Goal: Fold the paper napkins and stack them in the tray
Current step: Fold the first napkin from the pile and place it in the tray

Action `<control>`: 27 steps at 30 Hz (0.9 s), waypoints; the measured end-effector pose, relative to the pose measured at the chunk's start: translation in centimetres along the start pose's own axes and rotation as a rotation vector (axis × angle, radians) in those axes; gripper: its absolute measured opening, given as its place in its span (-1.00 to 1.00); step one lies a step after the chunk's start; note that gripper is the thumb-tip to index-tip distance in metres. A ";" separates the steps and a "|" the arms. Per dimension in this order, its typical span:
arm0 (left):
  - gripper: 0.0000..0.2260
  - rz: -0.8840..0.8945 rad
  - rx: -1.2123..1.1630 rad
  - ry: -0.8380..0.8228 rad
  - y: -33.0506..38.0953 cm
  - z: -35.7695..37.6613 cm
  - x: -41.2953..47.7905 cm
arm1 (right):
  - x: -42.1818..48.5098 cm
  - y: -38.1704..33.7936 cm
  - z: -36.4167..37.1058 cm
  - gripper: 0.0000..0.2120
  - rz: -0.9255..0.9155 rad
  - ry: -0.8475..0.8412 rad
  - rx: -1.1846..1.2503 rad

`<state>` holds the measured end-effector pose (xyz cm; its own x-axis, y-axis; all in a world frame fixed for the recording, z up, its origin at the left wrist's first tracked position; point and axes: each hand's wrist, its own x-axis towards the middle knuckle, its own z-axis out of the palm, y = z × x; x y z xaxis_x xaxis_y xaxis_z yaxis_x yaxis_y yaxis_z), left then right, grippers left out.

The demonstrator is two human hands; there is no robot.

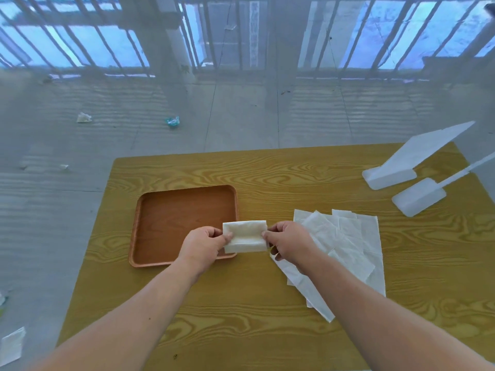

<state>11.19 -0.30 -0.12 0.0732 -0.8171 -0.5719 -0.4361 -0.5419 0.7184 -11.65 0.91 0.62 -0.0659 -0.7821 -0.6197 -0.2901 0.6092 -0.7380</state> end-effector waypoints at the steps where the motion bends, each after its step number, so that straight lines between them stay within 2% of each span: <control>1: -0.79 0.004 0.036 0.022 -0.4 -0.9 0.3 | 0.4 -0.6 1.0 -0.87 -0.012 0.005 -0.041; 7: -0.69 0.006 0.184 0.133 -3.5 -7.1 3.2 | 2.9 -4.2 7.6 -0.81 -0.079 0.007 -0.259; 13: -0.69 0.021 0.352 0.199 -5.4 -11.5 6.7 | 5.6 -6.6 13.2 -0.75 -0.146 0.026 -0.448; 27: -0.71 0.034 0.489 0.150 -7.3 -13.1 11.0 | 9.2 -7.3 17.1 -0.77 -0.132 0.056 -0.666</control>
<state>26.92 -7.91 -6.44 0.1639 -0.8711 -0.4630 -0.8065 -0.3886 0.4456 6.15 -8.52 -4.27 -0.0339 -0.8611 -0.5073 -0.8241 0.3112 -0.4733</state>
